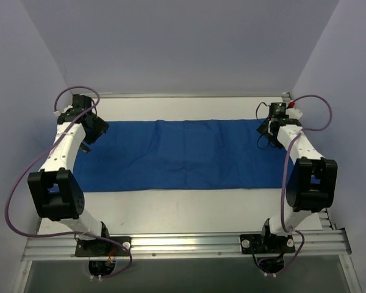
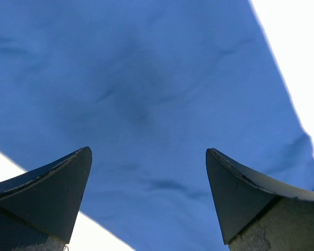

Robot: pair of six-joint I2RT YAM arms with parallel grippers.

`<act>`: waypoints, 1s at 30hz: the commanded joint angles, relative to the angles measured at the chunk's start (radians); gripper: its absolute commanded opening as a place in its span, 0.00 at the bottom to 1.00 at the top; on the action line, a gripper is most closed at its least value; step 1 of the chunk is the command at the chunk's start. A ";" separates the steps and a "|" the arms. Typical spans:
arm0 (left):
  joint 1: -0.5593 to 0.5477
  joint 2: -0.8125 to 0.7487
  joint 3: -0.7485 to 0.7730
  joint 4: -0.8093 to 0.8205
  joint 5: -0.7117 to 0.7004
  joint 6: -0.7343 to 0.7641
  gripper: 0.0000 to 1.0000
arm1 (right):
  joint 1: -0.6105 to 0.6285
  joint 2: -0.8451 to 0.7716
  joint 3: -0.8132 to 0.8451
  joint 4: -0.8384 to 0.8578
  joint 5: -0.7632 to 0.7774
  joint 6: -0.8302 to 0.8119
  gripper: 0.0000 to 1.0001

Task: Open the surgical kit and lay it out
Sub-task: Open the surgical kit at the center of the board.

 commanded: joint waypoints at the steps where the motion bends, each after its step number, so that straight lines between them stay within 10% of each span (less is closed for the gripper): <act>1: -0.064 0.139 0.176 -0.101 -0.085 -0.050 1.00 | 0.104 0.096 0.066 -0.042 -0.015 -0.040 0.67; 30: -0.188 0.567 0.574 -0.077 -0.063 0.023 0.92 | 0.305 0.537 0.560 0.098 -0.181 -0.233 0.53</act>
